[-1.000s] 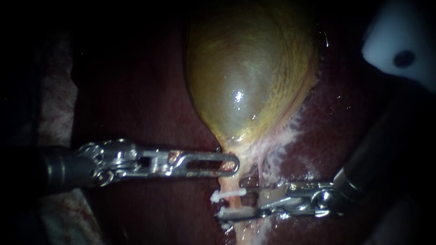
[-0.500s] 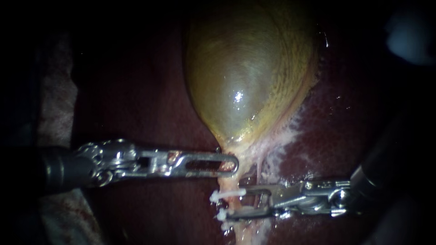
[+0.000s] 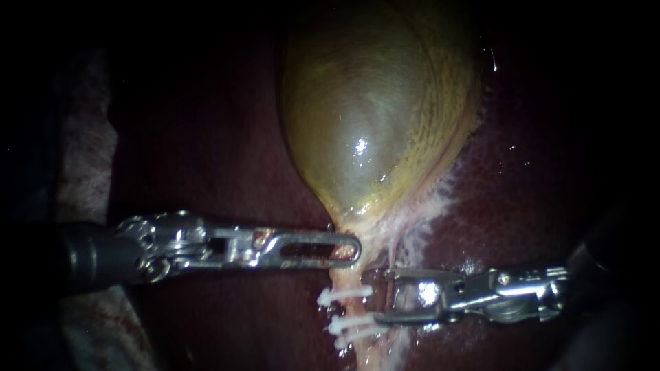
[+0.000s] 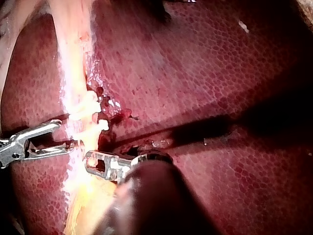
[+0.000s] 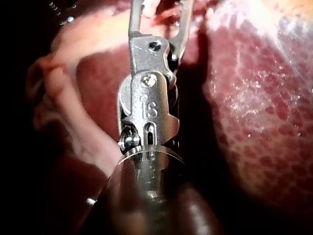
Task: Going back third clip left tube
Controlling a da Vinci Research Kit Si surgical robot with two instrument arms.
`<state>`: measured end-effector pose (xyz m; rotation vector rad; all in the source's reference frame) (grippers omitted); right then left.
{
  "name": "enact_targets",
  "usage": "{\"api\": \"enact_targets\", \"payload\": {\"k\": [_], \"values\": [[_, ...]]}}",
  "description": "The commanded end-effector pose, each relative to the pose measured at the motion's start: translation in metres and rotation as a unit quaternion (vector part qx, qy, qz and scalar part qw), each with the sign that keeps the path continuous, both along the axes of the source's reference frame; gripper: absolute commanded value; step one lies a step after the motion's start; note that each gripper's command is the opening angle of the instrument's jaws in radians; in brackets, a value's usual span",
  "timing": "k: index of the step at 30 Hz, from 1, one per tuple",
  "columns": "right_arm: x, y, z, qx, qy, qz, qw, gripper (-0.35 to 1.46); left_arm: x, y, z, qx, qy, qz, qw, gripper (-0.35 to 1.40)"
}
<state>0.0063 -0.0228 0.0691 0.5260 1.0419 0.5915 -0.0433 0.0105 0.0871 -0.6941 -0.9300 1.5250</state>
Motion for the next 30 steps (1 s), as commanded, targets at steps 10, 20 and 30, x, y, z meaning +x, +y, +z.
{"api": "enact_targets", "payload": {"k": [10, 20, 30], "values": [[-0.0042, 0.001, -0.0033, -0.058, 0.019, 0.016, 0.998, 0.53, 0.0, 0.0001, 0.0002, 0.0, 0.0, 0.0, 1.0, -0.35], [-0.0069, 0.0014, -0.0049, -0.11, 0.024, 0.012, 0.9936, 0.53, 0.0, 0.0002, 0.0003, 0.0, 0.0, 0.0, 1.0, -0.35], [-0.0073, 0.0016, -0.0049, -0.121, 0.012, 0.021, 0.9923, 0.56, 0.0, 0.0002, 0.0007, -0.001, 0.0, 0.001, 1.0, -0.35]]}}
